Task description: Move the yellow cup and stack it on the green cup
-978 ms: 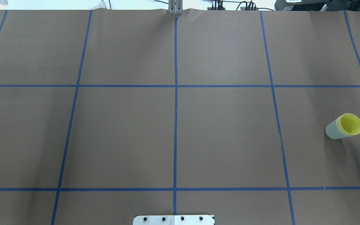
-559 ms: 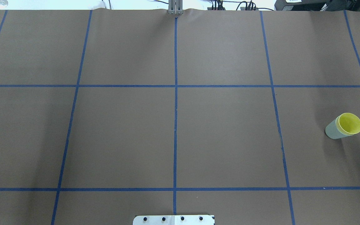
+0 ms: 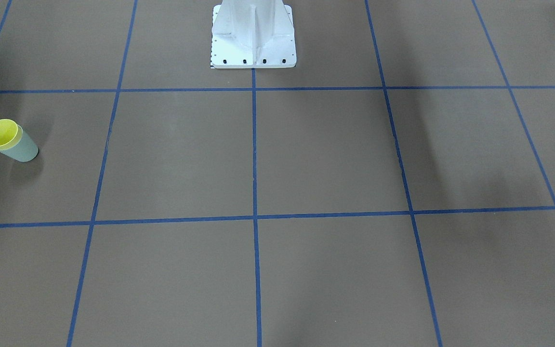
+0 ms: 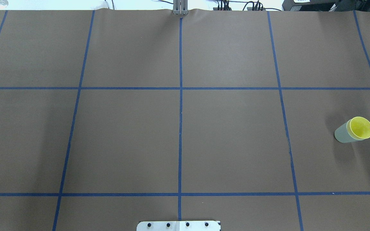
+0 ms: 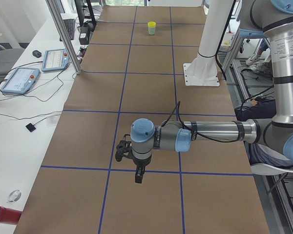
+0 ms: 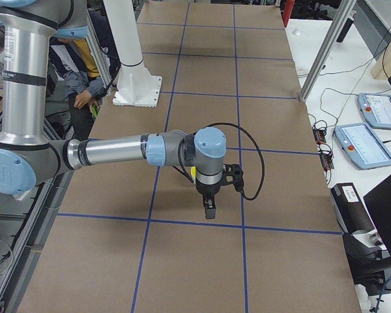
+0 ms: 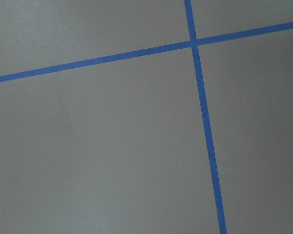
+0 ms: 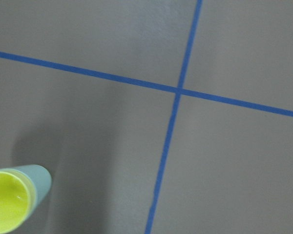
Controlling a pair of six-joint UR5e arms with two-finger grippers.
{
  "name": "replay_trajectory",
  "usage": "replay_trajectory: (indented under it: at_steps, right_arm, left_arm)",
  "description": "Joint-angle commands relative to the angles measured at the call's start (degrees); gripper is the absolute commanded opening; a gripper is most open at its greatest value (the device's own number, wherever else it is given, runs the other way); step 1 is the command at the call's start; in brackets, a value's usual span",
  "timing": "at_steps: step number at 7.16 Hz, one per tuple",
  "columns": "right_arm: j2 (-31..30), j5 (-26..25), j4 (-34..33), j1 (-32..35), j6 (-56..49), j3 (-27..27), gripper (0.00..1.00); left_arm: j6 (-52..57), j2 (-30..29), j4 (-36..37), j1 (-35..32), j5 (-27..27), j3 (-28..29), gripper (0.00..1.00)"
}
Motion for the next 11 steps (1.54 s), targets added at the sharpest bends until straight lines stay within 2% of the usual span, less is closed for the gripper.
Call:
replay_trajectory:
  at_steps: [1, 6, 11]
  right_arm:
    - [-0.62, -1.0, -0.24, 0.22, -0.11, -0.73, 1.0]
    - [-0.44, -0.91, -0.24, 0.13, -0.02, -1.61, 1.0]
    - [-0.44, -0.74, -0.15, -0.04, -0.2, -2.57, 1.0]
  left_arm:
    - [-0.14, 0.01, 0.16, -0.07, 0.07, -0.01, 1.0]
    - [-0.23, -0.07, 2.18, -0.6, -2.3, -0.88, 1.0]
    - [0.21, 1.07, 1.56, -0.68, -1.42, -1.76, 1.0]
